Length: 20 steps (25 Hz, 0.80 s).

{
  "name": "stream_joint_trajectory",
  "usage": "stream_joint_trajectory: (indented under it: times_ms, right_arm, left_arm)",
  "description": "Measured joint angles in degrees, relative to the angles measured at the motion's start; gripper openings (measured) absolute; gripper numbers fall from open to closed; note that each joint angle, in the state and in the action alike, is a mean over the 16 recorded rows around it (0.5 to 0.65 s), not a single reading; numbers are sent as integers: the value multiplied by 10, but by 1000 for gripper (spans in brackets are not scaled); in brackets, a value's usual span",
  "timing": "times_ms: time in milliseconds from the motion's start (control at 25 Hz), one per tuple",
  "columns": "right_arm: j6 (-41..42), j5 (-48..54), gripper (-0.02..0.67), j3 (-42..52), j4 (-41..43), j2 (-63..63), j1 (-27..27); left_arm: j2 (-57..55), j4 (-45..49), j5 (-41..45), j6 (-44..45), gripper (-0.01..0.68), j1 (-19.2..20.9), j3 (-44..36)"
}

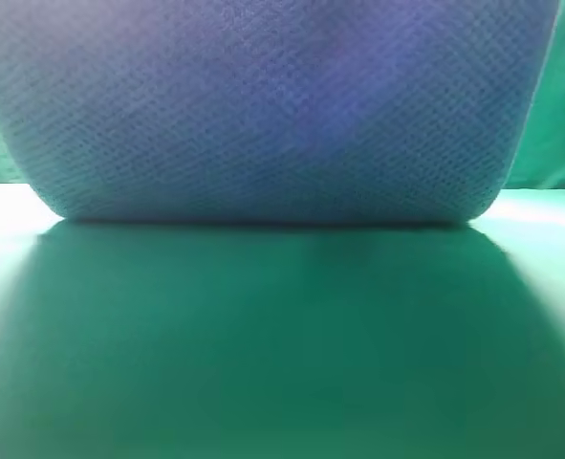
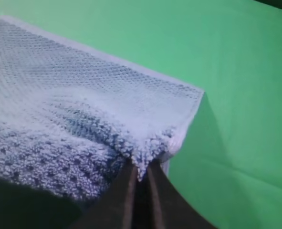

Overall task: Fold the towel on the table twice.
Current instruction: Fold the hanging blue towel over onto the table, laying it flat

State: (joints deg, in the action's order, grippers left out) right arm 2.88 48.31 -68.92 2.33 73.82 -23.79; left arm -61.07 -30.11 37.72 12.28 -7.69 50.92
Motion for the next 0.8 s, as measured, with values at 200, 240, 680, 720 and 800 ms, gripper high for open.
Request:
stream_joint_trajectory:
  times_ms: [200,240,680,720,800]
  right_arm:
    - [-5,4,0,76,-11,-69,-12]
    - [-6,5,0,90,-15,-83,-14]
    - [-11,32,0,232,-87,-221,-21]
    - [-11,34,0,242,-93,-228,-21]
    - [-10,37,0,260,-103,-239,-21]
  left_arm:
    - [65,-17,28,10,0,0,-63]
    - [77,-19,33,11,0,0,-75]
    - [158,-43,84,12,0,0,-177]
    - [161,-45,86,13,0,0,-184]
    - [164,-48,89,14,0,0,-194]
